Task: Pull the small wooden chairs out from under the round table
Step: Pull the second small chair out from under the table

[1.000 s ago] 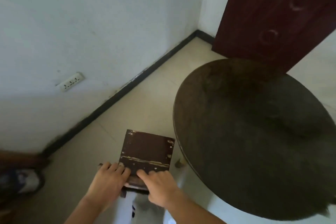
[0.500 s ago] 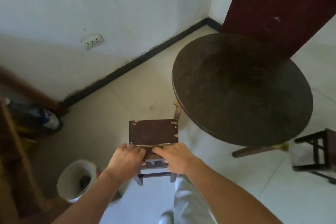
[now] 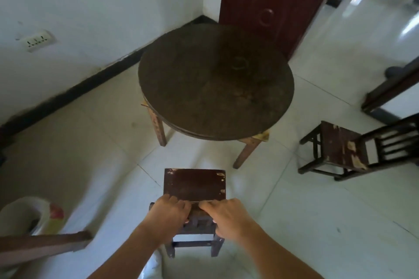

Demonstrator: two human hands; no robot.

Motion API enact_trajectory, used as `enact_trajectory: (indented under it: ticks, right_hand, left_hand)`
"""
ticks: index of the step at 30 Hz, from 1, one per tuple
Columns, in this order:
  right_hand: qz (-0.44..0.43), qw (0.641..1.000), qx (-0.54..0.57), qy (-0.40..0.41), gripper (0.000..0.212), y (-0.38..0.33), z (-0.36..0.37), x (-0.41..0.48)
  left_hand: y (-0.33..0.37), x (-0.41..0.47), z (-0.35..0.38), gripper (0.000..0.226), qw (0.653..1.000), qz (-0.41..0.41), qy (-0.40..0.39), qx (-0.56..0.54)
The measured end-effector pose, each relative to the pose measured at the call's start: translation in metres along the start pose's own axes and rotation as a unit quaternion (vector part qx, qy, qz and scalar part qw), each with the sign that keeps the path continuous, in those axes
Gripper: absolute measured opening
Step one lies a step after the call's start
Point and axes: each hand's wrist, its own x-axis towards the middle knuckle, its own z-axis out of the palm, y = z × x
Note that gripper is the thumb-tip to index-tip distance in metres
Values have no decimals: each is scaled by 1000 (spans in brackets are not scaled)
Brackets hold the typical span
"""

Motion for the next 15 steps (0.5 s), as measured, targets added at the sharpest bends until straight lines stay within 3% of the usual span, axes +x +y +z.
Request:
enact_trajectory:
  ticks: [4, 7, 11, 15]
  right_hand:
    - [41, 999, -15, -25, 61, 51, 41, -80]
    - [77, 997, -22, 6, 67, 84, 68, -124]
    - [107, 994, -28, 22, 75, 114, 99, -168]
    - [120, 992, -37, 29, 72, 140, 137, -201]
  left_hand:
    - [90, 44, 18, 36, 997, 38, -65, 28]
    - [146, 73, 22, 46, 997, 37, -66, 31]
    - [199, 106, 34, 38, 997, 31, -41, 62]
    - [243, 129, 62, 32, 989, 53, -113, 79]
